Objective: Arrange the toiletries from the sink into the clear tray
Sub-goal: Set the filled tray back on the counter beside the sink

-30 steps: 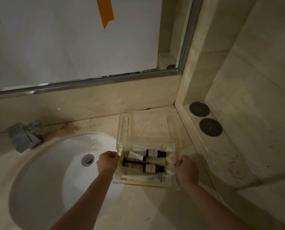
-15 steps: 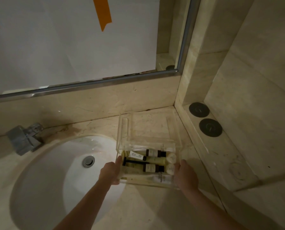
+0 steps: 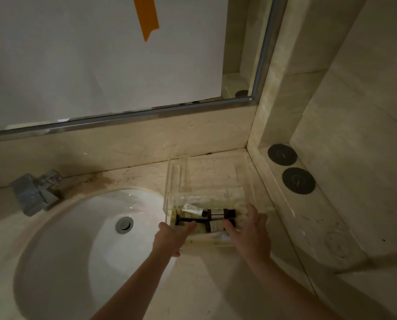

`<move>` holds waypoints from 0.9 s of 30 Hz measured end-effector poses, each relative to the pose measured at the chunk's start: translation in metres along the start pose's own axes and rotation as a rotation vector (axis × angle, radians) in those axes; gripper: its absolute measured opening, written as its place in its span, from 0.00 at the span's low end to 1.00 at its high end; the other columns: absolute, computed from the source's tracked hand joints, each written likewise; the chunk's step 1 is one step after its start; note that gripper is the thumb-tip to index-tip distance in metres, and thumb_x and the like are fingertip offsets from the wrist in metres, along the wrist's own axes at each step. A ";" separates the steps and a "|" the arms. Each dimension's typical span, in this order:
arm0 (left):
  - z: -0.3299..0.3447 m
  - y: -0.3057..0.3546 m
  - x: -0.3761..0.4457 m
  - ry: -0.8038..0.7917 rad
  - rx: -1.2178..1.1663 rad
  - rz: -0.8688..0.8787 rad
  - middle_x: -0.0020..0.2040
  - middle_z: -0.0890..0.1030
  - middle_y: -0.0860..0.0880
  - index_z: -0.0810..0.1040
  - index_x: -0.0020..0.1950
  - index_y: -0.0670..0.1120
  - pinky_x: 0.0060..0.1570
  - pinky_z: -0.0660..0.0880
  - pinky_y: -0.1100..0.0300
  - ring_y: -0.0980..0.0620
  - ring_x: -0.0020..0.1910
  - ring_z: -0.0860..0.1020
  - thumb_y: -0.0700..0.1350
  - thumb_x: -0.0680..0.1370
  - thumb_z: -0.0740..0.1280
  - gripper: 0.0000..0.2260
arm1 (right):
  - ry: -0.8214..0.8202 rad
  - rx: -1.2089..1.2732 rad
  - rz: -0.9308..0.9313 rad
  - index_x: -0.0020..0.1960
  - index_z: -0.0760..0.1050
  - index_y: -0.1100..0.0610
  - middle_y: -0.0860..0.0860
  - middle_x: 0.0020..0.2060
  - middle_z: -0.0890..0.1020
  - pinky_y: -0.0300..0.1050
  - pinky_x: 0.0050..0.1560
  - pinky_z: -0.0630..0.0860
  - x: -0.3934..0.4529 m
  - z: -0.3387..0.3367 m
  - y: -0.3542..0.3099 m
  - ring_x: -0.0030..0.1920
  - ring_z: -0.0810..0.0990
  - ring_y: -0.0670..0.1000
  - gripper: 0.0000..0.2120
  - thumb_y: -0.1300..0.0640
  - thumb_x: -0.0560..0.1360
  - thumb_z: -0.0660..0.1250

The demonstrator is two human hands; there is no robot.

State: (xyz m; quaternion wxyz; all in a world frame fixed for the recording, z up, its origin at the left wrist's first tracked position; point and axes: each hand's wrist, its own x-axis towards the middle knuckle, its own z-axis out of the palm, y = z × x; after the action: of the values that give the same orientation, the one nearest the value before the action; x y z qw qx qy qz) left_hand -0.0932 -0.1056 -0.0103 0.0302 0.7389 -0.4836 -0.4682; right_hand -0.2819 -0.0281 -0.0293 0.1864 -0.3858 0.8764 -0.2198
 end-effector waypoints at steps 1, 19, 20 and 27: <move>0.002 0.001 0.000 0.003 -0.005 -0.011 0.60 0.77 0.41 0.62 0.66 0.41 0.38 0.82 0.55 0.50 0.36 0.78 0.64 0.68 0.71 0.39 | -0.001 -0.074 -0.020 0.70 0.57 0.45 0.56 0.64 0.66 0.48 0.45 0.77 0.000 0.001 -0.001 0.56 0.76 0.58 0.36 0.31 0.68 0.63; 0.012 -0.022 0.004 0.069 -0.094 0.050 0.49 0.78 0.44 0.67 0.52 0.45 0.47 0.80 0.48 0.44 0.45 0.79 0.58 0.65 0.72 0.26 | 0.154 -0.310 -0.730 0.66 0.72 0.54 0.52 0.63 0.76 0.51 0.60 0.69 -0.016 0.021 0.003 0.61 0.74 0.55 0.21 0.46 0.76 0.58; 0.011 -0.025 0.002 0.071 -0.090 0.060 0.50 0.78 0.44 0.67 0.53 0.44 0.46 0.79 0.50 0.44 0.45 0.78 0.57 0.67 0.72 0.24 | 0.140 -0.309 -0.725 0.66 0.72 0.54 0.52 0.64 0.75 0.51 0.62 0.69 -0.016 0.022 0.003 0.62 0.74 0.55 0.21 0.46 0.77 0.58; 0.009 -0.041 0.002 0.074 -0.076 0.143 0.55 0.76 0.41 0.64 0.58 0.44 0.43 0.81 0.45 0.40 0.48 0.80 0.63 0.68 0.71 0.31 | 0.134 -0.268 -0.704 0.66 0.73 0.56 0.57 0.64 0.73 0.55 0.62 0.74 -0.019 0.032 0.006 0.66 0.71 0.59 0.21 0.50 0.74 0.60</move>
State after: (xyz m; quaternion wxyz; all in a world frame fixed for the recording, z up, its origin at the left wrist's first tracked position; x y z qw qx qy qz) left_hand -0.0711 -0.0813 -0.0368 0.1093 0.7174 -0.5157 -0.4554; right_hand -0.2570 -0.0178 -0.0564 -0.0105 -0.6690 0.7213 -0.1789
